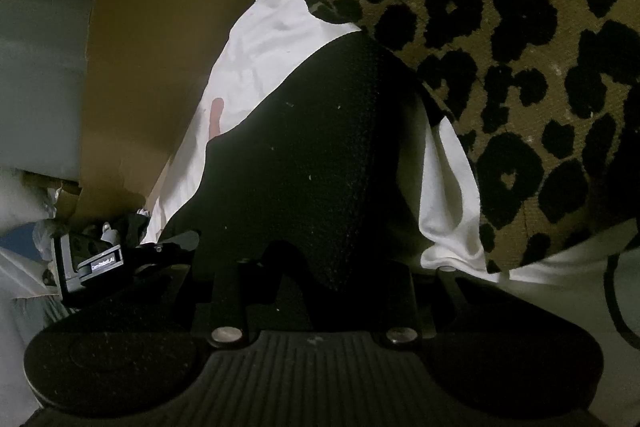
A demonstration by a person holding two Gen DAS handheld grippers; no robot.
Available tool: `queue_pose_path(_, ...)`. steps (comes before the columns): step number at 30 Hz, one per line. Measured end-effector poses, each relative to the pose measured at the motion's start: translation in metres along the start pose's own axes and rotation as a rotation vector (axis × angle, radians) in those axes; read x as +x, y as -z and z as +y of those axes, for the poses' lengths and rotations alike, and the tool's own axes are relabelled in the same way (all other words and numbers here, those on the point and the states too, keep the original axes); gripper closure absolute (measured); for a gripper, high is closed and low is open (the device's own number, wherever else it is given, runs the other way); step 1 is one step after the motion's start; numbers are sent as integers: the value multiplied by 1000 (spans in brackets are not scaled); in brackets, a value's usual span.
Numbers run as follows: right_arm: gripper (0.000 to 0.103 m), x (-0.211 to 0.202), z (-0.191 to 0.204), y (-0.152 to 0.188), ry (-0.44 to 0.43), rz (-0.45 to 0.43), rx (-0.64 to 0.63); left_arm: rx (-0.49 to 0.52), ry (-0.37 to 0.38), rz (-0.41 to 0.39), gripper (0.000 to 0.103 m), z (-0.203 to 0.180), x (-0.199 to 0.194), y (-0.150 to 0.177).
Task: Fold clothes
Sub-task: 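Hold the folded black garment with both tools beside the leopard pillow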
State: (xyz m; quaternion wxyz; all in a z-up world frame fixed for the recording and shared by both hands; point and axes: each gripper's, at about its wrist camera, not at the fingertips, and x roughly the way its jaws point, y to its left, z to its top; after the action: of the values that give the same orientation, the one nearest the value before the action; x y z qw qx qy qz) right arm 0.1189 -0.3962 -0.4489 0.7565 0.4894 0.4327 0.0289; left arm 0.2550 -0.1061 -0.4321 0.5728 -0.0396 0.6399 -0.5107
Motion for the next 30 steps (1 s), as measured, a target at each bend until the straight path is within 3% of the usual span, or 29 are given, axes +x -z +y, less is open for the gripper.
queue_pose_path(5, 82, -3, 2, -1, -9, 4, -4, 14, -28, 2, 51, -5, 3, -2)
queue_pose_path(10, 82, 2, 4, -2, 7, 9, -1, 18, -44, 6, 53, -6, 6, -5)
queue_pose_path(17, 92, -7, 13, -5, 19, -12, 27, 50, -121, -24, 64, -23, 1, 1)
queue_pose_path(30, 94, -17, 48, -1, 117, -55, -86, 111, -226, -93, 68, -61, -20, 14)
